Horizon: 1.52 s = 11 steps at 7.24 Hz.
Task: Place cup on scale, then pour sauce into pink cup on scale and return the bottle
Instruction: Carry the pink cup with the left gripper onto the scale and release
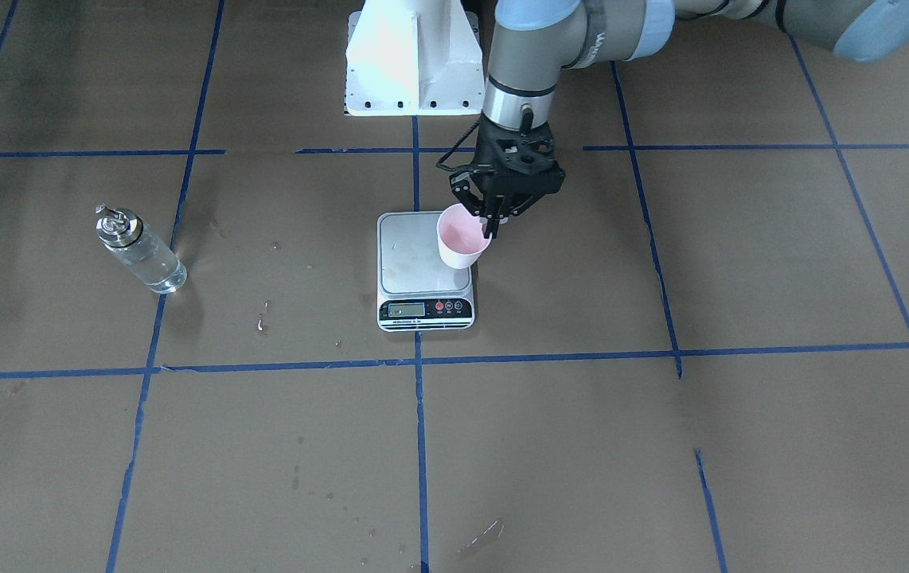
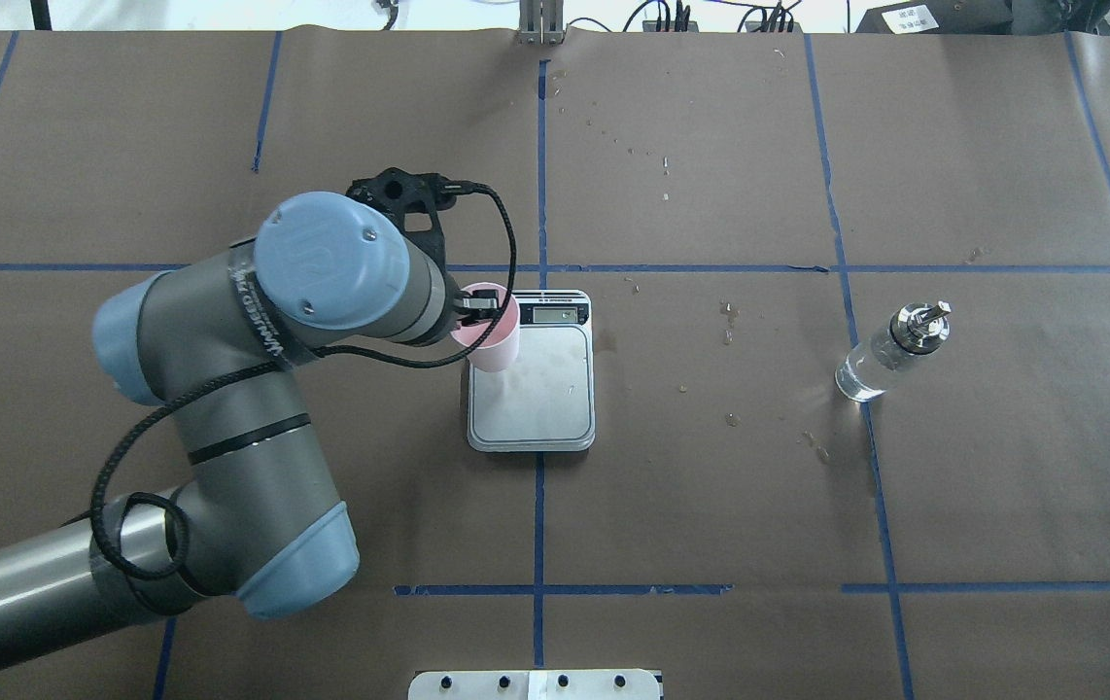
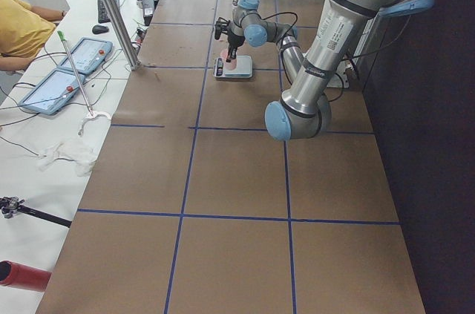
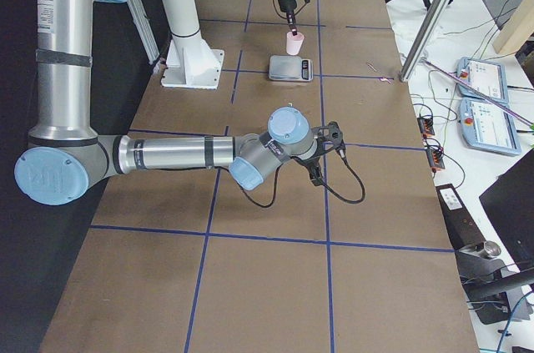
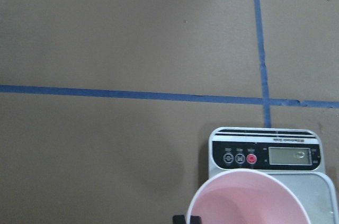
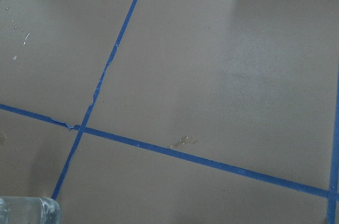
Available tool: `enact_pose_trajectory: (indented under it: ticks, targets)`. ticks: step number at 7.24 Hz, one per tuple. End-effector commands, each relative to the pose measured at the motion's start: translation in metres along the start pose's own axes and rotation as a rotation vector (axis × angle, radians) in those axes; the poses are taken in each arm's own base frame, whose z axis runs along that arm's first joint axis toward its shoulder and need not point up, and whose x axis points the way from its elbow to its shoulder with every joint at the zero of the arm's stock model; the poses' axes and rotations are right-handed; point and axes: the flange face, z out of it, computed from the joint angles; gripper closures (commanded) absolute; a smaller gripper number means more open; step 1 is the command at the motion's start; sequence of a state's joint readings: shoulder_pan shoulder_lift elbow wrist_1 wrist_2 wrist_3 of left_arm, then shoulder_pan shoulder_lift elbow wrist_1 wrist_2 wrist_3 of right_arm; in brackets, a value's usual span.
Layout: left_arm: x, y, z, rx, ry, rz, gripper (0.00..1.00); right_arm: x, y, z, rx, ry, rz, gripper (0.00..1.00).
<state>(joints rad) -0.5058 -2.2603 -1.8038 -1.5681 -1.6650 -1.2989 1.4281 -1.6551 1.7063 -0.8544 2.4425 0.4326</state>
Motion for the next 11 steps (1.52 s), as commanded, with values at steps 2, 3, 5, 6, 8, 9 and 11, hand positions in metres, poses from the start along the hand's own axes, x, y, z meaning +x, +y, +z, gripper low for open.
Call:
enact_pose_trajectory:
  ticks: [2,3,5,6,8,9,11]
  targets:
    - [0.035,0.028,0.017,-0.024,-0.001,0.014,0.90,-0.001,0.000,0.000,-0.001,-0.004,0.001,0.00]
    - [0.048,0.024,0.020,-0.026,0.000,0.015,0.88,-0.001,0.000,0.000,-0.001,-0.003,0.001,0.00]
    - [0.048,0.024,0.021,-0.027,-0.003,0.017,0.66,-0.001,0.000,0.000,-0.001,-0.004,0.001,0.00]
    - [0.046,0.025,0.023,-0.028,-0.009,0.016,0.46,-0.001,0.000,0.000,-0.001,-0.004,-0.001,0.00]
    - [0.043,0.023,0.018,-0.023,-0.002,0.029,0.15,-0.001,0.000,0.000,-0.001,-0.006,-0.002,0.00]
    - [0.031,0.022,0.006,-0.018,0.010,0.072,0.00,-0.001,0.001,0.000,-0.001,-0.006,-0.002,0.00]
    - [-0.069,-0.001,-0.076,0.028,0.020,0.313,0.00,-0.012,-0.003,-0.002,-0.001,-0.020,0.017,0.00]
